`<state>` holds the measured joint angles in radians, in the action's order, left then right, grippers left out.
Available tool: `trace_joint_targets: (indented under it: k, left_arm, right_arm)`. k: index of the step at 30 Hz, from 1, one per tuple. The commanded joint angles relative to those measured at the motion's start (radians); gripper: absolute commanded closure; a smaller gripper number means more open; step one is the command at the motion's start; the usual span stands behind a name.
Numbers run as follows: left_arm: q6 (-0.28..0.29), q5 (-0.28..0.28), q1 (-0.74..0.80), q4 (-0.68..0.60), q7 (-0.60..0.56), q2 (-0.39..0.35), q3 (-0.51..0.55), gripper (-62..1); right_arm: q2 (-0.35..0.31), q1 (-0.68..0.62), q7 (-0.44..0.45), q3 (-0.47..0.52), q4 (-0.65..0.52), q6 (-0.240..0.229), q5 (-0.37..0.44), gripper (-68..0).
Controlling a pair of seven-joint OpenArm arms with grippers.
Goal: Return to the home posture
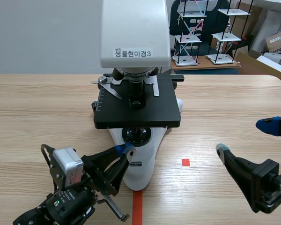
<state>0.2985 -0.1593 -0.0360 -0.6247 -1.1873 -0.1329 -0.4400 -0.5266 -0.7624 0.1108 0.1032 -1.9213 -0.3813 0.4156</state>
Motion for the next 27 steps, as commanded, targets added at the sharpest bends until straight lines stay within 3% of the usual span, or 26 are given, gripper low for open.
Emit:
trace_joint_targets:
  k: [1,21,27]
  left_arm:
    - [-0.001,0.005,-0.006,-0.016,-0.021,0.005,0.001,-3.7]
    - [-0.001,0.005,-0.006,-0.016,-0.021,0.002,0.001,-4.6]
    - [-0.001,0.004,0.0,-0.024,-0.019,-0.025,0.001,-16.9]
  right_arm:
    - [-0.007,0.01,0.019,0.007,-0.008,-0.001,0.008,-56.2]
    - [-0.007,0.01,0.03,0.007,-0.008,-0.001,0.008,-56.2]
    - [-0.007,0.009,0.03,0.007,-0.008,0.0,0.008,-56.2]
